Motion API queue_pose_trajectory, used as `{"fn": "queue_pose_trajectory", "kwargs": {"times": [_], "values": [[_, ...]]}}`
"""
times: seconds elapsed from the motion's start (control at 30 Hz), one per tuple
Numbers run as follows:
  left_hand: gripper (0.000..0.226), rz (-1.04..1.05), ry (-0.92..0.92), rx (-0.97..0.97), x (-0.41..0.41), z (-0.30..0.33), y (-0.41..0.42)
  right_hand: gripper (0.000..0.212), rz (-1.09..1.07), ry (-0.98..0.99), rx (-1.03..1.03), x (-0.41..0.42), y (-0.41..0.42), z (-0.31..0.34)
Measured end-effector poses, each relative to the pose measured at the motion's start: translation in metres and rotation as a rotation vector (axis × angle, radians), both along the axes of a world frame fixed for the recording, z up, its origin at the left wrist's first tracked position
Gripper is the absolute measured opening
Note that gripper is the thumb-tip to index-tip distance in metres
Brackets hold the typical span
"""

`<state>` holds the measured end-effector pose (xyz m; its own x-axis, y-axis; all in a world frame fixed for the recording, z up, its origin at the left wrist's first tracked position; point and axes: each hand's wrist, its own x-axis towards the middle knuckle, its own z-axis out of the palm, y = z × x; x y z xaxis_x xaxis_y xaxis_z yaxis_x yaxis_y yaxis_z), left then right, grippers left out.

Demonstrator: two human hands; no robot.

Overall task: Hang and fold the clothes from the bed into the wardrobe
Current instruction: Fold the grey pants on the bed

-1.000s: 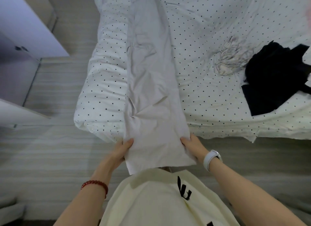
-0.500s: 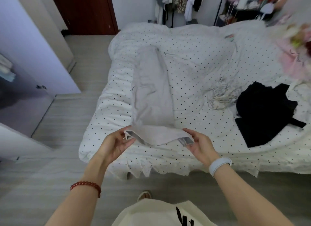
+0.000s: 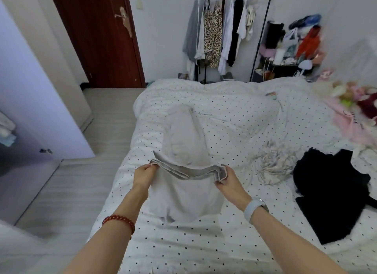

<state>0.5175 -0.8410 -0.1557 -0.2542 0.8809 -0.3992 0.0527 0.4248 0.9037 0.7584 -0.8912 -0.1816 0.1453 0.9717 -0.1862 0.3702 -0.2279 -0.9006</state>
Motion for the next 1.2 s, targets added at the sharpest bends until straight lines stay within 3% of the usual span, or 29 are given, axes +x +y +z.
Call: {"fn": "queue_pose_trajectory", "kwargs": {"times": [0.13, 0.2, 0.23, 0.27, 0.33, 0.4, 0.53, 0.63, 0.73, 0.8, 1.0, 1.2], "values": [[0.011, -0.009, -0.027, -0.069, -0.006, -0.004, 0.073, 0.052, 0.102, -0.266, 0.001, -0.007, 0.070, -0.005], [0.018, -0.041, -0.031, -0.108, -0.011, -0.013, 0.113, 0.033, 0.050, -0.265, -0.052, -0.008, 0.112, -0.013], [0.019, -0.060, -0.033, -0.136, -0.013, -0.016, 0.129, 0.013, -0.016, -0.194, -0.087, -0.008, 0.128, -0.012], [0.021, -0.086, -0.028, -0.149, -0.014, -0.021, 0.144, 0.009, -0.092, -0.107, -0.109, -0.009, 0.142, -0.009], [0.026, -0.151, 0.003, -0.152, -0.017, -0.032, 0.179, 0.034, -0.245, 0.068, -0.135, -0.006, 0.177, -0.010], [0.026, -0.193, 0.031, -0.143, -0.016, -0.044, 0.211, 0.040, -0.311, 0.140, -0.179, -0.006, 0.211, -0.008], [0.029, -0.232, 0.084, -0.190, -0.012, -0.066, 0.260, 0.039, -0.272, 0.122, -0.245, -0.006, 0.260, -0.017], [0.032, -0.289, 0.124, -0.209, -0.005, -0.083, 0.274, 0.026, -0.158, 0.140, -0.298, -0.005, 0.273, -0.038], [0.023, -0.304, 0.279, -0.088, 0.005, -0.094, 0.283, 0.018, -0.135, -0.053, -0.363, 0.002, 0.288, -0.070], [0.021, -0.251, 0.356, 0.020, 0.011, -0.095, 0.298, 0.029, -0.236, -0.146, -0.280, 0.006, 0.307, -0.076], [0.023, -0.088, 0.387, 0.200, 0.029, -0.078, 0.385, 0.034, -0.316, -0.138, 0.028, 0.014, 0.394, -0.046], [0.022, 0.029, 0.437, 0.211, 0.043, -0.074, 0.501, 0.037, -0.280, -0.155, 0.158, 0.026, 0.515, -0.040]]}}
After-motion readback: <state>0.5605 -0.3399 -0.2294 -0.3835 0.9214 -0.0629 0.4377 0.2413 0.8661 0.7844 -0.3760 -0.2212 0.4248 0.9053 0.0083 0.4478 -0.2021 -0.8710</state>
